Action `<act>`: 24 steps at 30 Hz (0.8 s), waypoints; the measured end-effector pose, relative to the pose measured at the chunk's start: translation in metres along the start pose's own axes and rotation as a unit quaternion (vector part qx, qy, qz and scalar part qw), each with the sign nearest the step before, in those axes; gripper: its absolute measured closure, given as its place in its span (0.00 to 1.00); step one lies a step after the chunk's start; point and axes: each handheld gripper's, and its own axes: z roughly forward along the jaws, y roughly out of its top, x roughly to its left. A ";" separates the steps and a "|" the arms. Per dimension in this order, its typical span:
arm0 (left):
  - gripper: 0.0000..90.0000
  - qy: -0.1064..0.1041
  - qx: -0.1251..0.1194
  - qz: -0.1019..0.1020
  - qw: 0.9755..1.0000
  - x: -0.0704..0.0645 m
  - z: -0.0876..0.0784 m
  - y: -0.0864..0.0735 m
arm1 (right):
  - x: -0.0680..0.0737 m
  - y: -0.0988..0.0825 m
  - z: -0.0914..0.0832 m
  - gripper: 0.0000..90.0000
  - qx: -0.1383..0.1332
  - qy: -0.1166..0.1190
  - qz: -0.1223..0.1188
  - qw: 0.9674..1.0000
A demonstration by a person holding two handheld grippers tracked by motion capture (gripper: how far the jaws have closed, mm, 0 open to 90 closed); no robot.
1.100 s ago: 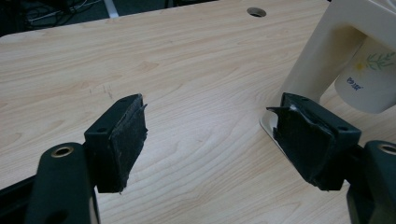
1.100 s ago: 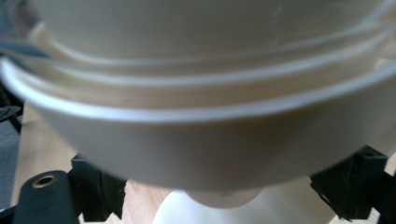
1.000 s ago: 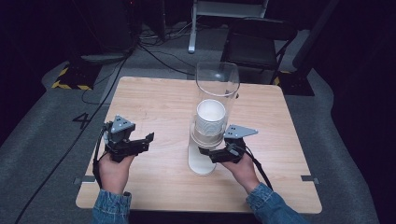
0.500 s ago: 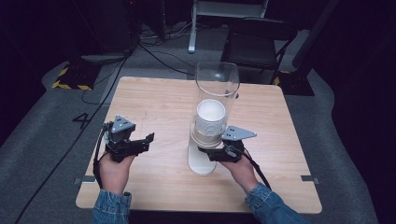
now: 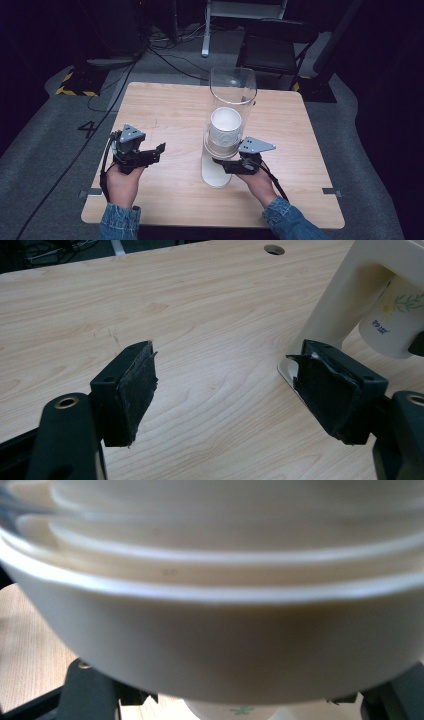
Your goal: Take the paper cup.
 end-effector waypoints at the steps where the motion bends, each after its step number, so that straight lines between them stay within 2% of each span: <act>1: 0.27 0.000 0.000 0.002 1.000 0.000 0.000 0.000 | 0.000 0.000 0.000 0.36 0.001 0.000 0.001 1.000; 14: 0.27 -0.001 0.000 -0.002 1.000 0.001 0.000 0.000 | 0.001 -0.003 -0.001 0.36 0.000 0.006 0.017 1.000; 18: 0.27 -0.001 -0.001 -0.002 1.000 0.001 0.000 0.000 | 0.002 -0.005 -0.001 0.36 0.001 0.016 0.035 0.999; 24: 0.27 -0.001 -0.001 -0.002 1.000 0.001 0.000 0.000 | 0.002 -0.006 -0.002 0.36 -0.003 0.016 0.032 0.999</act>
